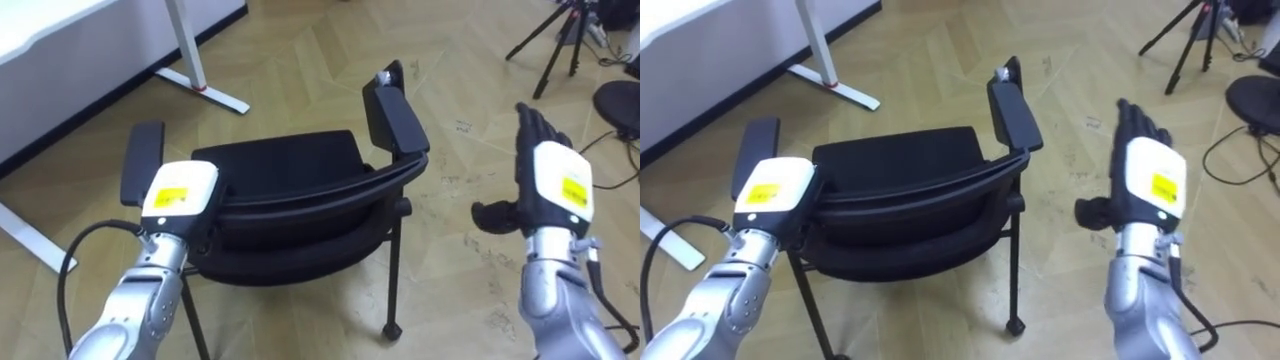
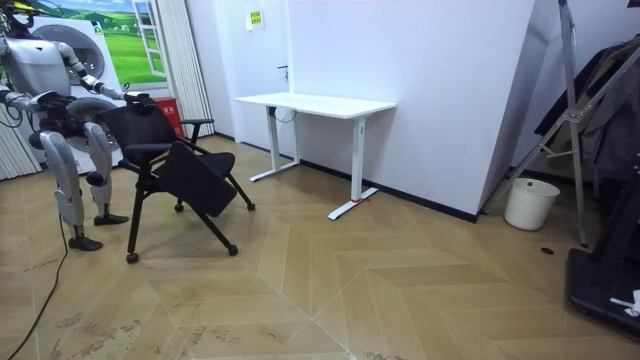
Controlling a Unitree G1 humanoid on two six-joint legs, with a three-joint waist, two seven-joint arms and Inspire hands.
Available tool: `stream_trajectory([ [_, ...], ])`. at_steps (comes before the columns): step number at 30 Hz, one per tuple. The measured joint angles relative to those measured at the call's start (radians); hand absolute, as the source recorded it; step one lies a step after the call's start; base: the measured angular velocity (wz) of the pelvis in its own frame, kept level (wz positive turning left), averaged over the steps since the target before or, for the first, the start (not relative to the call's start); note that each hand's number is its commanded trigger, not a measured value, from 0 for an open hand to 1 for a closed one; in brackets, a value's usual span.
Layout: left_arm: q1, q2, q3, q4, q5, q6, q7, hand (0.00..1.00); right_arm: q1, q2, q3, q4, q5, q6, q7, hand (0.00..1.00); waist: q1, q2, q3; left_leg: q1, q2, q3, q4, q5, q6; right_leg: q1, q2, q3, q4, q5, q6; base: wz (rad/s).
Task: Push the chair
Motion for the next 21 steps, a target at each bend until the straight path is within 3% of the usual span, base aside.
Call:
stream_trajectory([
  [3, -0.008, 0.002, -0.011, -0.001, 0.000, -0.001, -0.006, 1.00, -0.016, -0.031, 0.037, -0.016, -0.010, -0.001, 0.008, 0.00, 0.010, -0.002, -0.0001, -0.001, 0.000, -0.001, 0.000, 0.000, 0.000, 0.000, 0.000, -0.001, 0.000, 0.000, 0.000, 0.00],
  [11, -0.027, 0.010, -0.030, -0.001, -0.003, -0.021, -0.014, 1.00, -0.032, -0.070, 0.147, -0.083, -0.041, -0.004, 0.116, 0.00, 0.037, -0.002, 0.0003, -0.001, 0.001, -0.007, -0.002, 0.000, 0.000, 0.000, 0.000, -0.006, 0.000, 0.000, 0.000, 0.01],
  [21, -0.042, 0.032, -0.032, 0.002, -0.004, -0.064, -0.019, 1.00, -0.048, -0.095, 0.159, -0.088, -0.141, -0.066, 0.234, 0.00, 0.061, -0.011, 0.0059, -0.003, 0.001, -0.014, -0.007, 0.000, 0.000, 0.001, 0.000, -0.011, -0.002, 0.000, 0.000, 0.00],
])
